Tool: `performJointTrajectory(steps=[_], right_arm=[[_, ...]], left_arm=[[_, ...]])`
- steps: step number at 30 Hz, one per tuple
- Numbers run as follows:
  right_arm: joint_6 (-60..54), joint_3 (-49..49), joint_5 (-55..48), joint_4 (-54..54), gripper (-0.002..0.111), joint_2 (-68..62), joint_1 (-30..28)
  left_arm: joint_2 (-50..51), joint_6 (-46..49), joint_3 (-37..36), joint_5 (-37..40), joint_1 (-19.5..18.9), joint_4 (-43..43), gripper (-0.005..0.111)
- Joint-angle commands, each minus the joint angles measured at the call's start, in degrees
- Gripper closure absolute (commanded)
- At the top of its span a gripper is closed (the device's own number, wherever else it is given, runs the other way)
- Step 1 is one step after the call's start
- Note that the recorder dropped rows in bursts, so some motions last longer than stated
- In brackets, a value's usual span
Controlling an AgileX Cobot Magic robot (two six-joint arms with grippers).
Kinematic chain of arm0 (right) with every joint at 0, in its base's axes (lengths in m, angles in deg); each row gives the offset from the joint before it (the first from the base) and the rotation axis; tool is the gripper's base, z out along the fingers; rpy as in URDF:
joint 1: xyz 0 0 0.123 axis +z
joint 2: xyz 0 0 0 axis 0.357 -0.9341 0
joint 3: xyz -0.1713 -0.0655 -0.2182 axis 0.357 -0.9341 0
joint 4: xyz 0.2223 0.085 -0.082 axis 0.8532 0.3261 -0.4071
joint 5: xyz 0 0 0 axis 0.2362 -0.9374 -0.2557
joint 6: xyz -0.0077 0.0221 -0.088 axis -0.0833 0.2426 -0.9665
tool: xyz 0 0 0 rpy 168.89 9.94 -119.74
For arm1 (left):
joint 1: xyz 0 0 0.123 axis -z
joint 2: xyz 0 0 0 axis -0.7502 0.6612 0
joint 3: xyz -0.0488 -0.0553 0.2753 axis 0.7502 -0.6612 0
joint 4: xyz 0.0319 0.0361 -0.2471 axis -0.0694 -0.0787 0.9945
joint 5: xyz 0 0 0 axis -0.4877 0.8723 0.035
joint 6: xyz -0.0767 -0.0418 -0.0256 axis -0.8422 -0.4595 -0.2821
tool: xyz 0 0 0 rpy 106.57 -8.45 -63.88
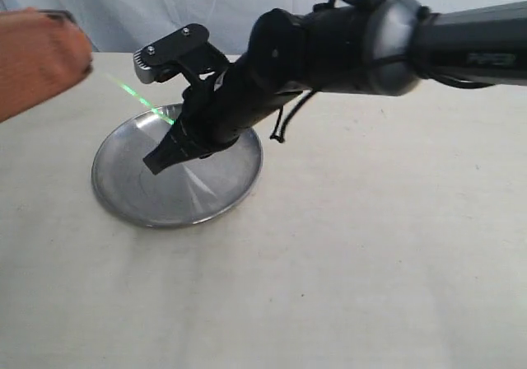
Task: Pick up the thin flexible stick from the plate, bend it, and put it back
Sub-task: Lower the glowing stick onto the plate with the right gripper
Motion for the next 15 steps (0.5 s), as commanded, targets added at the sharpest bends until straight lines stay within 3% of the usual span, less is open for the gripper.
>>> performJointTrajectory(steps=[1,7,11,15], right_arm=[[-0.02,8.61,-2.07,-2.95,0.109,-7.89,-0.93],[6.95,13.65,-2.71,-11.28,0.104,-13.42,-0.93],[15.56,14.57,-4.17,-19.61,0.084,-15.8,-0.98],[17.36,14.57,-7.36,-22.22,0.065,-15.49,-0.98]], left_arm=[[-6.85,-2.46,-0.09,4.01,0.06,-0.24,0.107],[-14.71,-7.54,-0.09,19.58,0.06,-7.59,0.107],[-17.37,-13.6,-0.09,31.84,0.06,-21.6,0.107],[-17.74,-15.98,-0.21,38.41,0.06,-23.57,0.107]])
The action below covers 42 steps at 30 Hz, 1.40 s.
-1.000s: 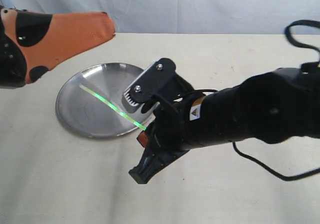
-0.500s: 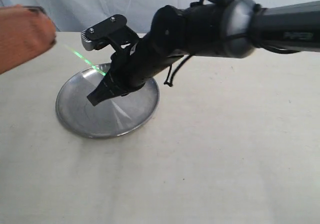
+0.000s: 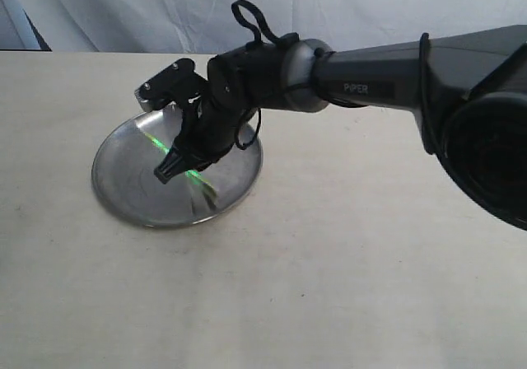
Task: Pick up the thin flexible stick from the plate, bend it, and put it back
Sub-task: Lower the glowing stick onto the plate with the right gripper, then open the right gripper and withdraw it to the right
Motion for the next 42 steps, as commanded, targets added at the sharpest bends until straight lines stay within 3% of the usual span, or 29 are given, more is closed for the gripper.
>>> performJointTrajectory(steps=[1,4,8,12,22,28,33,42], right_arm=[[3.44,0.59,-3.74,-3.4,0.065,0.98,-0.35],[3.56,0.59,-5.18,-2.91,0.078,3.92,-0.35],[3.44,0.59,-8.16,-2.78,0.109,10.42,-0.35],[3.29,-1.31,-10.99,-2.96,0.108,17.44,-0.35],[2.41,-19.06,-11.59,-2.96,0.108,39.39,-0.35],[2.41,-28.29,-15.32,-2.94,0.108,50.7,-0.35],[6.59,-36.16,-12.09,-2.34,0.108,61.66,-0.35],[9.26,-41.67,-11.94,10.52,0.108,72.5,-0.35]], left_arm=[[-0.77,-1.39,-0.21,9.43,0.06,-2.95,0.107],[-0.5,2.91,-0.21,15.3,0.06,-2.95,0.107],[0.57,6.08,-0.89,25.1,0.06,-2.95,0.107],[2.38,9.12,-3.47,29.37,0.06,-2.95,0.107],[5.46,9.12,-13.25,27.64,0.06,-2.95,0.107],[5.46,9.12,-13.55,26.54,0.06,-2.95,0.107],[5.46,9.12,-13.55,26.54,0.06,-2.95,0.107],[5.46,9.12,-13.55,26.54,0.06,-2.95,0.107]])
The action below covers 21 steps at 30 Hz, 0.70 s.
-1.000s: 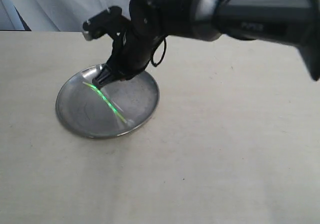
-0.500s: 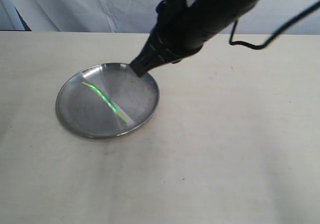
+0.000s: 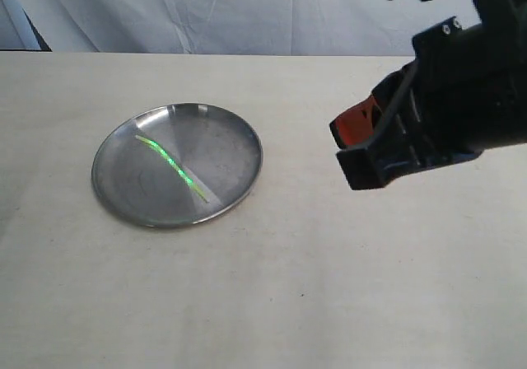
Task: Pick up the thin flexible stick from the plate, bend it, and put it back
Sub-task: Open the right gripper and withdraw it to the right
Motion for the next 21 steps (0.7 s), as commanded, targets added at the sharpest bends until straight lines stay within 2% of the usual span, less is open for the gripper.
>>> performJointTrajectory(steps=[1,7,10,17,21], right_arm=[[0.42,-0.63,0.43,4.8,0.108,2.88,-0.28],[-0.89,-1.48,1.35,-4.16,0.108,6.14,-0.28],[-0.89,-6.16,8.13,-11.73,0.108,11.86,-1.12],[-0.89,-30.58,30.44,-12.33,0.108,28.9,-19.09],[-0.89,-43.33,39.15,-11.18,0.108,40.27,-26.15]], left_arm=[[0.08,-0.02,-0.23,-0.24,0.06,0.22,0.107],[0.08,-0.02,-0.23,-0.24,0.06,0.22,0.107],[0.08,-0.02,-0.23,-0.07,0.06,0.22,0.107],[0.08,-0.02,-0.23,-0.07,0.06,0.22,0.107],[0.08,-0.02,-0.23,-0.07,0.06,0.22,0.107]])
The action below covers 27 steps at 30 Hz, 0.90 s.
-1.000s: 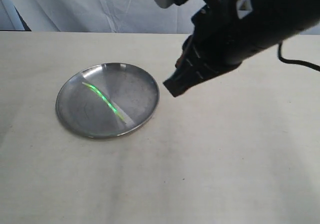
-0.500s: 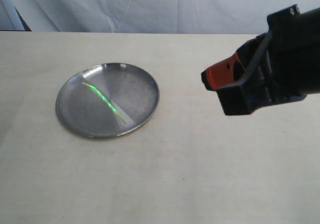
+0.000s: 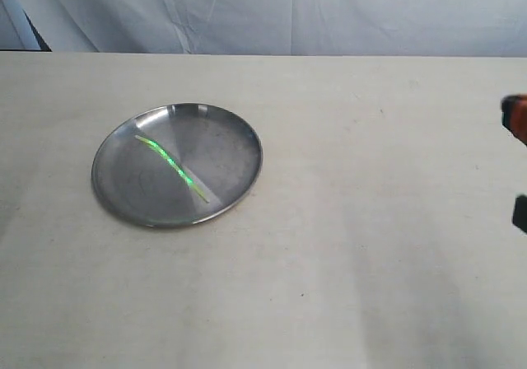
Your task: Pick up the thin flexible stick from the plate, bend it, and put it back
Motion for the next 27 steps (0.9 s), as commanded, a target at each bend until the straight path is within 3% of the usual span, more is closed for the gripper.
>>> performJointTrajectory(steps=[1,6,21,23,27], right_arm=[[-0.07,-13.58,10.01,1.04,0.108,13.02,-7.7],[0.3,-23.42,10.28,4.31,0.108,29.18,-14.23],[0.3,-23.42,7.99,4.31,0.108,29.18,-14.36],[0.3,-23.42,7.99,4.31,0.108,29.18,-14.36],[0.3,-23.42,7.99,4.31,0.108,29.18,-14.36]], left_arm=[[0.08,-0.02,-0.23,0.02,0.06,0.22,0.107],[0.08,-0.02,-0.23,0.02,0.06,0.22,0.107],[-0.34,-0.02,-0.23,0.03,0.06,0.22,0.107],[-2.57,-0.02,-0.33,-1.62,-1.91,0.22,0.107],[-9.29,-3.15,-2.59,-9.22,-10.17,0.49,0.107]])
